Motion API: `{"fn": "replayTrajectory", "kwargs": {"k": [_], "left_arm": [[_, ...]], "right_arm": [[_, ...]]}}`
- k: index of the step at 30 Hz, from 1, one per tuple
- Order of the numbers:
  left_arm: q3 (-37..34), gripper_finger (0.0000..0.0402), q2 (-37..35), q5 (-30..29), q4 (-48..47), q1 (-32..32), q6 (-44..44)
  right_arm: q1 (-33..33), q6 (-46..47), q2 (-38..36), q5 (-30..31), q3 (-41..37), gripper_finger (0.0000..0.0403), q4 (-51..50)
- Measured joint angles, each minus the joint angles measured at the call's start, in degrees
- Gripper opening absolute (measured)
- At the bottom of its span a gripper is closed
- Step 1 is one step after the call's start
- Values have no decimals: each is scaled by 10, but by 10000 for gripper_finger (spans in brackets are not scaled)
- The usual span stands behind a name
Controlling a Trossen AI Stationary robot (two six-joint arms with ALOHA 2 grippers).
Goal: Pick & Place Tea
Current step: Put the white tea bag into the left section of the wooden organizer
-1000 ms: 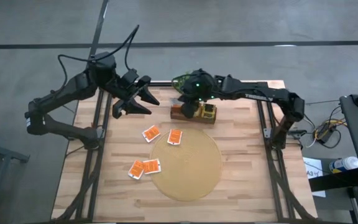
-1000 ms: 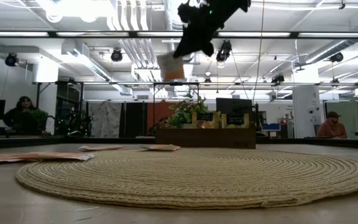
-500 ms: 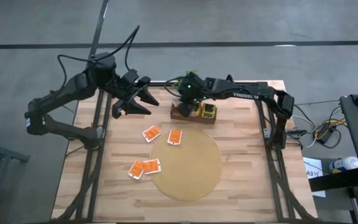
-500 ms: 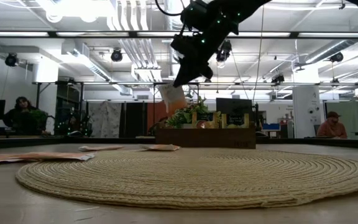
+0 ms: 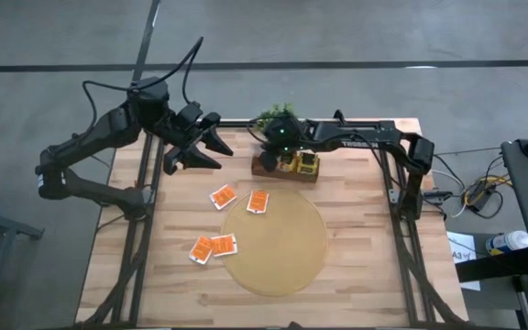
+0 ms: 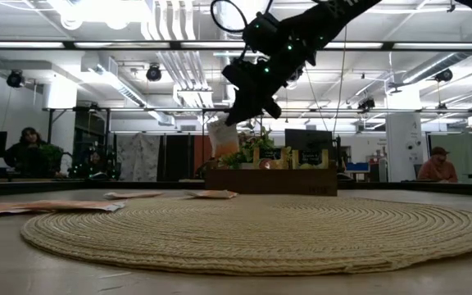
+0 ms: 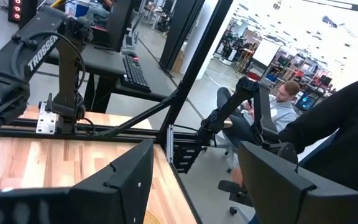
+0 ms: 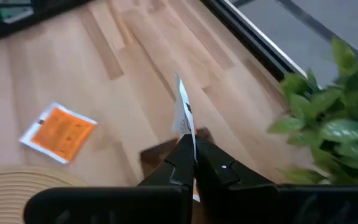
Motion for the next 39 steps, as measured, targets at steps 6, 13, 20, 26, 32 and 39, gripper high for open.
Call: {"fn": "replayTrajectory", "kwargs": {"k": [6, 13, 20, 26, 32, 39], "left_arm": [[0, 229, -3, 0, 0, 0, -5], [0, 229, -3, 0, 0, 0, -5], [0, 229, -3, 0, 0, 0, -5], [0, 229, -3, 0, 0, 0, -6], [0, 229, -3, 0, 0, 0, -8], [0, 229, -3, 0, 2, 0, -8]], "right_arm": [[-4, 3, 0, 2, -21, 8, 4], [-5, 8, -1, 3, -34, 8, 15], [-8, 12, -1, 9, -67, 8, 56], [-12, 10, -1, 8, -84, 8, 86], [-20, 12, -1, -3, -98, 8, 87], [-24, 12, -1, -35, -104, 8, 105]]}}
